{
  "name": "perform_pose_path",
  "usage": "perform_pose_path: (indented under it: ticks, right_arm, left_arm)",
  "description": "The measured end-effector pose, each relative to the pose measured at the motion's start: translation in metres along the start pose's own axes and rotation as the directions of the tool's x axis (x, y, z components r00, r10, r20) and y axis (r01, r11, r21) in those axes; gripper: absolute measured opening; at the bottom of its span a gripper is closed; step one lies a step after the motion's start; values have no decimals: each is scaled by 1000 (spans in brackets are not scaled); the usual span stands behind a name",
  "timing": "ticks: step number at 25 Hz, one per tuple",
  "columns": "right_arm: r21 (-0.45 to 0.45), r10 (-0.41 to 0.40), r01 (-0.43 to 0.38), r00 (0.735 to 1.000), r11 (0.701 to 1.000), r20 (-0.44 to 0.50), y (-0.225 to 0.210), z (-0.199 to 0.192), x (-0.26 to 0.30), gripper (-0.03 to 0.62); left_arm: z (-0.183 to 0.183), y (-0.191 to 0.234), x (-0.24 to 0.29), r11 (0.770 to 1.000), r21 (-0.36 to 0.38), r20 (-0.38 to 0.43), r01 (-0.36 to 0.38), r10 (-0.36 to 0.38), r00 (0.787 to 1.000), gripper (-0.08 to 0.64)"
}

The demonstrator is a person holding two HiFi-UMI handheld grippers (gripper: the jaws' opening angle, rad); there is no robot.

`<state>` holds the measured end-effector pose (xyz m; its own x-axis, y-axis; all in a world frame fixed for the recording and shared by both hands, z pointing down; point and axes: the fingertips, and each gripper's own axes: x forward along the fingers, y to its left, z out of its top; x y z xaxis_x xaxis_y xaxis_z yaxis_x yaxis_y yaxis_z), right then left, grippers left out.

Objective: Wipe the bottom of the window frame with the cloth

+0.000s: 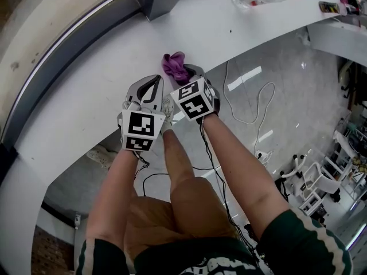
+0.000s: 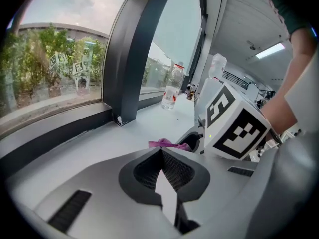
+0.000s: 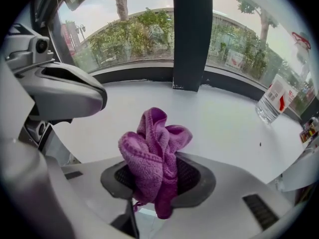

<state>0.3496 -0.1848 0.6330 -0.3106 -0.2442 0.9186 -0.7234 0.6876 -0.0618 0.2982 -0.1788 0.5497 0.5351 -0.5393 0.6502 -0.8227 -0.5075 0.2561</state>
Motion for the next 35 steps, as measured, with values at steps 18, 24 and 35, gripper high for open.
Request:
perform_pose_path:
  ticks: [18, 24, 35]
  right_arm:
    - [-62, -17, 19, 999, 998, 40, -48, 94, 39, 166]
    - [-34, -47, 49, 998, 998, 41, -52, 104, 43, 166]
    - [-17, -119, 120, 991, 993, 53, -28, 107, 46, 164]
  left_arm:
    - [40, 65, 2, 995, -42, 58, -90, 92, 994, 3]
    - [45, 90, -9, 990, -60, 64, -130, 133, 989, 3]
    - [10, 116, -47, 977, -109, 36, -181, 186, 982, 3]
